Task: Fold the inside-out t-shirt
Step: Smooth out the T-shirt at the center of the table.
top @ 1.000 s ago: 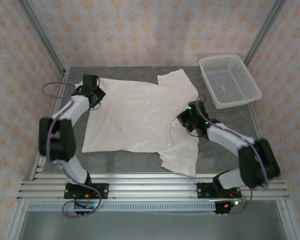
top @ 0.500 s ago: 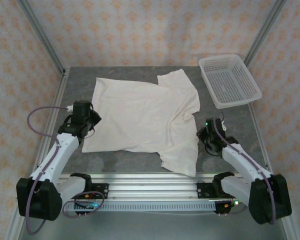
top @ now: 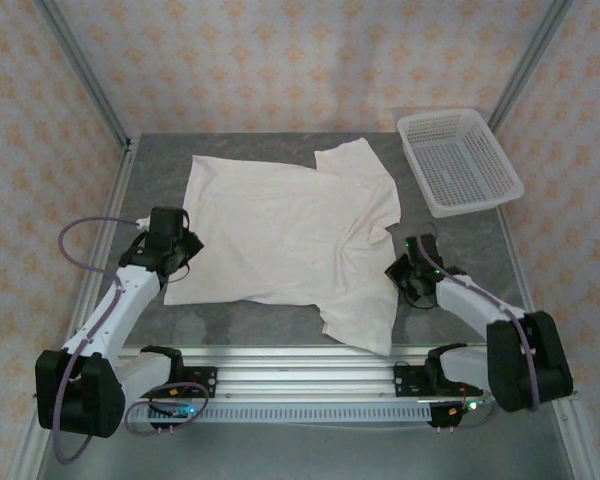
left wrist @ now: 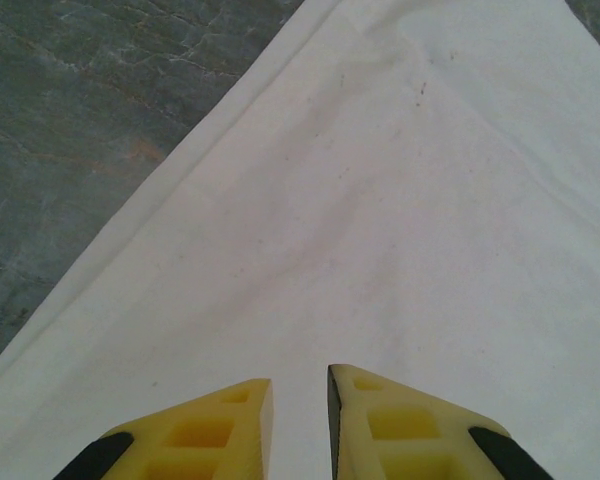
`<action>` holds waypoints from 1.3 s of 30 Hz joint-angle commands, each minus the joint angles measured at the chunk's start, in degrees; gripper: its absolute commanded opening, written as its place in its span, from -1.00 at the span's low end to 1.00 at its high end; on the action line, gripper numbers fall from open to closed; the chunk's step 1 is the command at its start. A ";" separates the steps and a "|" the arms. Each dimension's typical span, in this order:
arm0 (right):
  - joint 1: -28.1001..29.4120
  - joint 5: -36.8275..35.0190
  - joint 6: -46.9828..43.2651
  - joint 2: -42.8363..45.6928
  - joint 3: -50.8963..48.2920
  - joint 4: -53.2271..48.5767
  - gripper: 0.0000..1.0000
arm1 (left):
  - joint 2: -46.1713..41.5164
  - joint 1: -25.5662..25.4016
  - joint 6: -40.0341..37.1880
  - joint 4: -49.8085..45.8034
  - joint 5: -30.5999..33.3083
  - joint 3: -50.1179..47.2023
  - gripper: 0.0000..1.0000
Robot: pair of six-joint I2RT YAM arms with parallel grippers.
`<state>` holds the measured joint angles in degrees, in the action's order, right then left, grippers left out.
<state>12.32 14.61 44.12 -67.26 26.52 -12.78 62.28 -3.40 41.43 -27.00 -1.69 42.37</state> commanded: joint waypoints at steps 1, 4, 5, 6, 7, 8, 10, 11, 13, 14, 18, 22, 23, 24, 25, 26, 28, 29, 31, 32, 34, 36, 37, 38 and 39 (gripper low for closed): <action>0.16 -8.77 4.69 10.02 -0.36 -13.61 -1.00 | -0.12 -0.29 -1.08 -3.02 4.18 2.44 -0.56; 2.13 -12.32 10.70 19.21 -2.54 -20.98 -1.00 | 0.38 -0.29 -0.90 -2.82 5.19 2.45 -0.56; 3.14 -12.73 12.47 21.36 -3.50 -21.92 -1.00 | 0.60 -0.29 -0.83 -2.62 5.29 2.37 -0.56; 4.33 -12.93 14.65 23.36 -4.42 -23.04 -1.00 | 1.03 -0.29 -0.74 -2.30 5.14 2.30 -0.56; 5.45 -12.94 16.48 24.72 -5.37 -23.63 -0.99 | 1.51 -0.29 -0.64 -2.03 4.91 2.28 -0.56; 6.23 -12.65 17.56 25.62 -6.18 -23.18 -0.91 | 1.95 -0.29 -0.69 -1.88 4.58 2.36 -0.56; 6.52 -10.95 16.90 26.61 -7.16 -21.91 -0.56 | 2.79 -0.29 -0.91 -1.74 4.54 2.37 -0.56; 6.54 -11.32 16.14 26.81 -6.26 -23.45 -0.46 | 3.13 -0.29 -0.91 -1.97 4.83 2.36 -0.56; 6.60 -13.91 14.43 27.79 -2.67 -29.34 -0.38 | 3.36 -0.29 -0.76 -2.87 5.62 2.56 -0.56; 6.67 -15.55 14.08 28.76 -1.52 -31.92 -0.36 | 3.27 -0.29 -0.45 -3.42 6.18 2.63 -0.56; 6.66 -18.36 14.09 33.73 -3.00 -33.88 -0.19 | 2.54 -0.21 2.01 -4.89 8.73 2.15 -0.52; 6.59 -14.55 12.48 32.01 -6.02 -27.16 -0.01 | 1.98 -0.21 2.75 -4.83 9.07 1.48 -0.50; 6.60 -13.38 11.50 30.79 -6.30 -24.93 0.01 | 1.89 -0.20 2.86 -4.72 9.24 1.24 -0.49; 6.66 -11.84 10.58 29.43 -6.58 -22.24 0.02 | 1.92 -0.20 2.87 -4.56 9.49 1.00 -0.48; 6.64 -10.66 10.22 28.23 -6.95 -20.38 0.02 | 1.91 -0.13 2.90 -4.44 9.66 0.84 -0.47; 6.66 -9.64 10.15 26.69 -7.01 -18.51 0.02 | 2.02 -0.12 3.05 -4.37 9.86 0.61 -0.44; 6.59 -7.92 9.47 24.21 -7.15 -14.79 0.02 | 2.23 -0.03 3.84 -4.09 9.92 0.10 -0.34; 6.64 -7.45 9.41 22.88 -7.15 -13.34 -0.01 | 2.31 -0.03 4.36 -3.82 9.81 -0.43 -0.25; 6.60 -7.12 9.43 20.59 -7.81 -9.89 -0.10 | 2.25 -0.03 5.17 -2.69 8.61 -1.78 -0.08; 6.66 -7.02 9.87 19.54 -8.08 -8.94 -0.15 | 2.20 -0.03 5.47 -2.62 8.26 -2.25 -0.03; 6.60 -6.25 10.43 16.92 -8.40 -6.79 -0.24 | 1.85 -0.03 6.15 -3.15 8.06 -2.89 0.07; 6.65 -6.49 11.13 14.31 -8.03 -7.37 -0.44 | 0.99 -0.03 6.45 -4.62 8.97 -3.16 0.09; 6.64 -7.32 11.65 13.69 -7.45 -8.79 -0.60 | 0.33 -0.03 6.47 -5.39 9.58 -3.17 0.09; 6.66 -8.36 12.06 13.70 -6.92 -10.13 -0.71 | -0.20 -0.03 6.47 -6.08 10.13 -3.13 0.10; 6.59 -9.83 12.49 14.25 -6.26 -12.15 -0.86 | -0.81 -0.03 6.71 -6.99 10.73 -3.04 0.10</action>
<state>18.61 7.66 55.44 -53.34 18.96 -22.87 64.07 -3.40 46.70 -30.98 5.48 39.55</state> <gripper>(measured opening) 0.109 0.549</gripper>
